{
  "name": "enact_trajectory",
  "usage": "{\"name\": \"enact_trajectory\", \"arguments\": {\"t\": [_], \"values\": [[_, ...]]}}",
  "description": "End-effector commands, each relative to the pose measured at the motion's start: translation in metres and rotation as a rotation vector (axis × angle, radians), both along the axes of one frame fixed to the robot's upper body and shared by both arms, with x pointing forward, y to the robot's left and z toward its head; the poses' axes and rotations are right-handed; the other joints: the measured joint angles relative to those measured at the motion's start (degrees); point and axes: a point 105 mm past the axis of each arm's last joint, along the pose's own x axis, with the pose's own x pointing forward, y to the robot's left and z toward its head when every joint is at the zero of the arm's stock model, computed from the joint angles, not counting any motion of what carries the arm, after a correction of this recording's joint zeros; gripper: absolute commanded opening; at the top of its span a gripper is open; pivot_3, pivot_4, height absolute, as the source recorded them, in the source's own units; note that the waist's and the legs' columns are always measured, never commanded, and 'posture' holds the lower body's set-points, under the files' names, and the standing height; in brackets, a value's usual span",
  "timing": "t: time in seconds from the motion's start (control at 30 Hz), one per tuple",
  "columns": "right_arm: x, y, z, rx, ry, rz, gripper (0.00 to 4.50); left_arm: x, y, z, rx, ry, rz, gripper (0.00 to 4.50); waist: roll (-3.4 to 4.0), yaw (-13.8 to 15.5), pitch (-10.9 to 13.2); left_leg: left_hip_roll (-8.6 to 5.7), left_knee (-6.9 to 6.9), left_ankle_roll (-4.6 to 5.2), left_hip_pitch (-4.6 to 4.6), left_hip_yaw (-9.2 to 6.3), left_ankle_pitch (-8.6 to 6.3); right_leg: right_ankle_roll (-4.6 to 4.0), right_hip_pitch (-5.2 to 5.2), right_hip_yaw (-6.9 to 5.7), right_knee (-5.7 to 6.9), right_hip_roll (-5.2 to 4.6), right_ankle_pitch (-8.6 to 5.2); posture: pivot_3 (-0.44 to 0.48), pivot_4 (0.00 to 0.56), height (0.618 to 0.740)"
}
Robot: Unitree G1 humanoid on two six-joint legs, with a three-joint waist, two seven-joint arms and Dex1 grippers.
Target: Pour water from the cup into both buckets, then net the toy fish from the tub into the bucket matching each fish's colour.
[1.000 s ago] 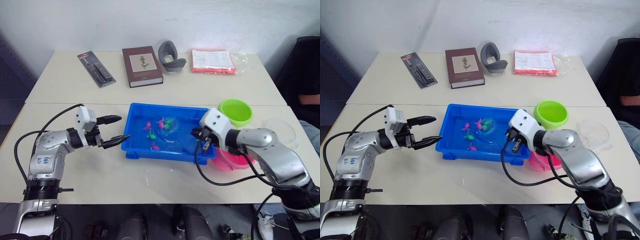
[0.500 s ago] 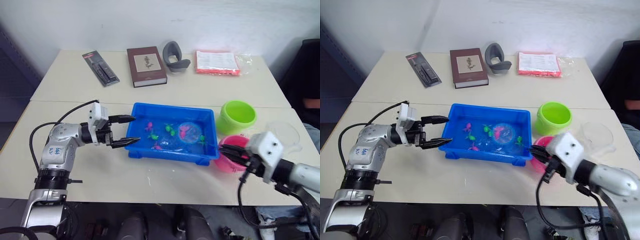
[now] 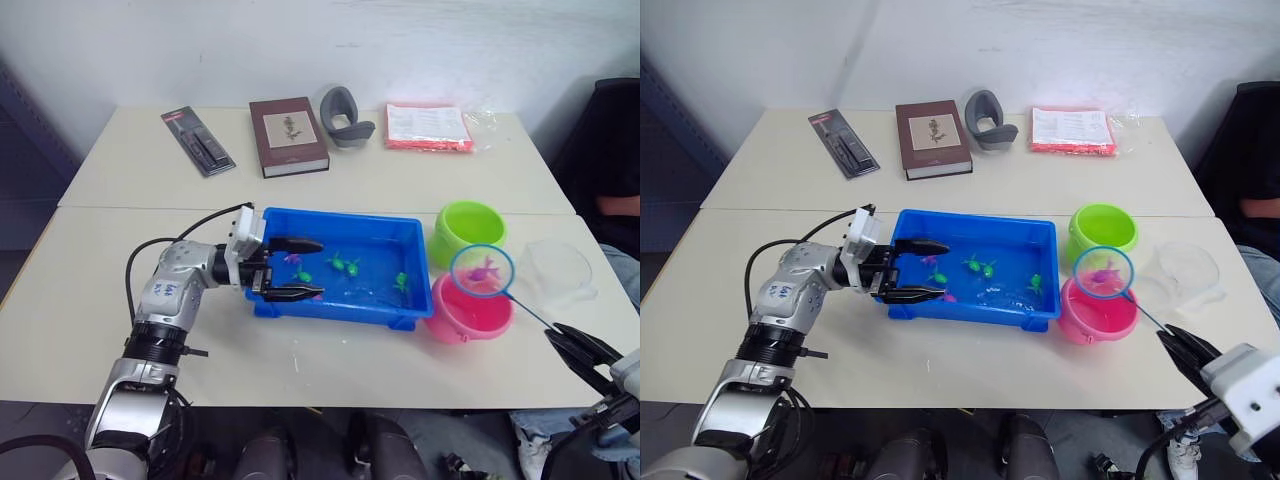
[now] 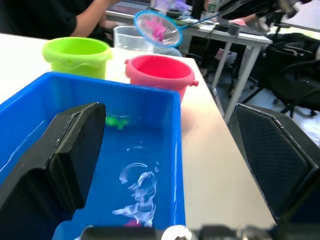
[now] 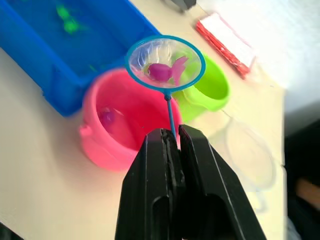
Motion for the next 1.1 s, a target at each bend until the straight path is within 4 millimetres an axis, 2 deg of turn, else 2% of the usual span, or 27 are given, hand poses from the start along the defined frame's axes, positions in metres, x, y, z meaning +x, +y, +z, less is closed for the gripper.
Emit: {"name": "enact_trajectory", "arguments": {"t": [0.03,0.17,0.23,0.33,0.5,0.6,0.7,0.73,0.8,0.9,1.0,1.1], "values": [[0.0,-0.005,0.003,-0.231,-0.107,-0.006,0.0,0.003,-0.008,0.007,-0.006,-0.043,-0.028,4.44,0.01,-0.01,-0.01,0.0,0.0,-0.01,0.0,0.01,0.0,-0.01,-0.01,0.03,0.0,0.0,0.0,0.0,0.15,0.74],[0.004,-0.01,0.0,-0.656,-0.232,0.027,0.0,0.005,-0.011,0.007,-0.015,-0.047,-0.028,4.44,0.01,-0.06,-0.01,0.01,-0.01,-0.04,0.11,0.12,-0.02,-0.06,-0.02,0.51,0.02,-0.01,-0.03,0.0,0.15,0.74],[0.005,-0.011,-0.003,-0.797,-0.268,0.047,0.0,0.005,-0.012,0.006,-0.021,-0.046,-0.027,4.44,0.01,-0.14,0.0,0.02,-0.02,-0.05,0.14,0.17,-0.02,-0.07,-0.04,0.69,0.05,-0.01,-0.05,0.0,0.15,0.74],[0.004,-0.007,-0.009,-0.939,-0.325,0.109,0.0,0.004,-0.015,0.007,-0.027,-0.044,-0.028,4.44,0.01,-0.14,0.0,0.05,-0.02,-0.09,0.15,0.18,-0.01,-0.11,-0.04,0.72,0.06,0.02,-0.07,0.0,0.15,0.74],[-0.002,-0.012,-0.026,-0.943,-0.328,0.113,0.0,0.006,-0.015,0.009,-0.034,-0.05,-0.017,4.44,0.01,0.01,0.0,0.04,-0.01,-0.1,0.17,0.18,0.0,-0.11,-0.03,0.76,0.07,0.01,-0.08,0.0,0.15,0.74],[-0.004,-0.011,-0.015,-0.884,-0.391,0.072,0.0,0.009,-0.01,0.01,-0.027,-0.057,0.0,4.44,0.01,-0.13,0.0,0.06,-0.02,-0.1,0.17,0.18,0.0,-0.12,-0.03,0.77,0.07,0.02,-0.09,0.0,0.15,0.74],[0.004,-0.001,0.003,-0.656,-0.429,0.047,0.0,0.011,0.001,0.01,-0.011,-0.064,0.029,4.44,0.01,-0.65,0.0,0.09,-0.01,-0.1,0.21,0.19,0.0,-0.14,-0.03,0.79,0.1,0.03,-0.1,0.0,0.15,0.74],[0.01,0.008,0.01,-0.518,-0.416,0.082,0.0,0.013,0.008,0.009,0.003,-0.055,0.045,4.44,0.01,-0.95,0.0,0.11,-0.01,-0.1,0.22,0.18,0.0,-0.16,-0.03,0.8,0.13,0.03,-0.1,0.0,0.15,0.74],[0.02,0.024,0.025,-0.358,-0.368,0.18,0.0,0.013,0.026,0.007,0.04,-0.05,0.077,4.44,0.05,-1.66,0.01,0.13,-0.01,-0.1,0.25,0.16,0.0,-0.18,-0.03,0.84,0.18,-0.01,-0.11,0.0,0.15,0.74],[0.03,0.041,0.037,-0.092,-0.199,0.309,0.0,0.014,0.05,0.011,0.06,-0.077,0.148,4.44,0.04,-1.84,0.01,0.14,-0.02,-0.08,0.29,-0.01,-0.01,-0.2,-0.03,0.84,0.22,-0.14,-0.12,0.0,0.15,0.74],[0.042,0.058,0.038,-0.018,-0.049,0.421,0.0,0.013,0.074,0.008,0.098,-0.095,0.213,4.44,0.02,-1.37,0.02,0.19,-0.02,-0.04,0.24,-0.18,-0.03,-0.25,-0.03,0.67,0.17,-0.31,-0.15,0.0,0.15,0.74],[0.058,0.075,0.024,-0.031,0.071,0.491,0.0,0.012,0.096,0.008,0.123,-0.1,0.289,4.44,-0.03,-1.08,0.05,0.15,0.01,0.03,0.2,-0.21,-0.07,-0.26,-0.02,0.56,0.14,-0.45,-0.15,0.0,0.15,0.74]]}}
